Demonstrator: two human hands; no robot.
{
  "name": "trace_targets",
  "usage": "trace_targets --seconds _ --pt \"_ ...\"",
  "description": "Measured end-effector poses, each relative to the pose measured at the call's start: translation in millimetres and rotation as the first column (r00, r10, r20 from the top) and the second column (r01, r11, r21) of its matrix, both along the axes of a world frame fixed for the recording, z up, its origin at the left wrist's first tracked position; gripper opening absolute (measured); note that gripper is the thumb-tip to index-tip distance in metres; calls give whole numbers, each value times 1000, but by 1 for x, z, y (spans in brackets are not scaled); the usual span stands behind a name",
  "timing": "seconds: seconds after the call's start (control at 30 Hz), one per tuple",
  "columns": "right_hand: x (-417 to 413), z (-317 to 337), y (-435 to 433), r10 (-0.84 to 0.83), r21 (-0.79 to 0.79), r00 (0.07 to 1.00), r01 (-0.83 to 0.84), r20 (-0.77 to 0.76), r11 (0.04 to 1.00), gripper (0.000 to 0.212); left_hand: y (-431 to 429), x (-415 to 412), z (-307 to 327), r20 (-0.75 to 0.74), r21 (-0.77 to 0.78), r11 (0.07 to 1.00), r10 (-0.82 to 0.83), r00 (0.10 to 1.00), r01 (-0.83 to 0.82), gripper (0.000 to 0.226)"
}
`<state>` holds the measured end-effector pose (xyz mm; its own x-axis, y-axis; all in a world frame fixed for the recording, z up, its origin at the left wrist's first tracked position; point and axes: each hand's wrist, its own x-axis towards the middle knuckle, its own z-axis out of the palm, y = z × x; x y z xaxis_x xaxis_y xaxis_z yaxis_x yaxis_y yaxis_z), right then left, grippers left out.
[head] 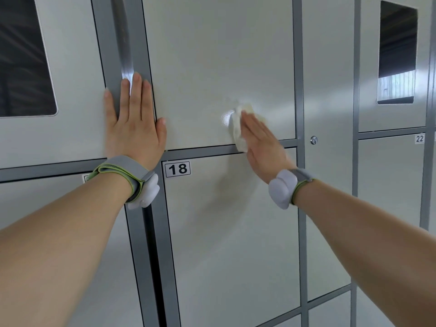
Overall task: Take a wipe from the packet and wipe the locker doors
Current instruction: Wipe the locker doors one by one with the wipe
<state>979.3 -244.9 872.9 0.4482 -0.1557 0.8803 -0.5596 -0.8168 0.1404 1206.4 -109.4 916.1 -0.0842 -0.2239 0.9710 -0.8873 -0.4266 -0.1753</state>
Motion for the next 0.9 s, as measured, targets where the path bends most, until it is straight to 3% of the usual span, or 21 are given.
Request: trace_targets --seconds 0.1,0.23,0.4,0.53,0.67,0.9 --pt "-1 22 -1 -54 71 997 50 56 996 63 0 0 0 3 1 1000 4 1000 -4 66" --pt "4 5 0 -34 79 995 27 93 997 64 1 0 0 -8 4 1000 -2 1000 2 65" --pt "-6 -23 0 -15 40 1000 15 17 999 66 0 -10 0 -60 -10 1000 -26 998 25 64" --pt "-6 0 2 -87 79 996 85 29 993 67 -8 -24 -1 -160 -53 998 -53 986 45 65" --pt "0 19 3 -153 149 985 140 83 979 69 -10 -25 -3 -157 -46 999 -34 987 27 68" --pt "0 -27 4 -119 132 987 105 103 986 65 -10 -24 -5 -142 -31 999 -13 990 9 75"
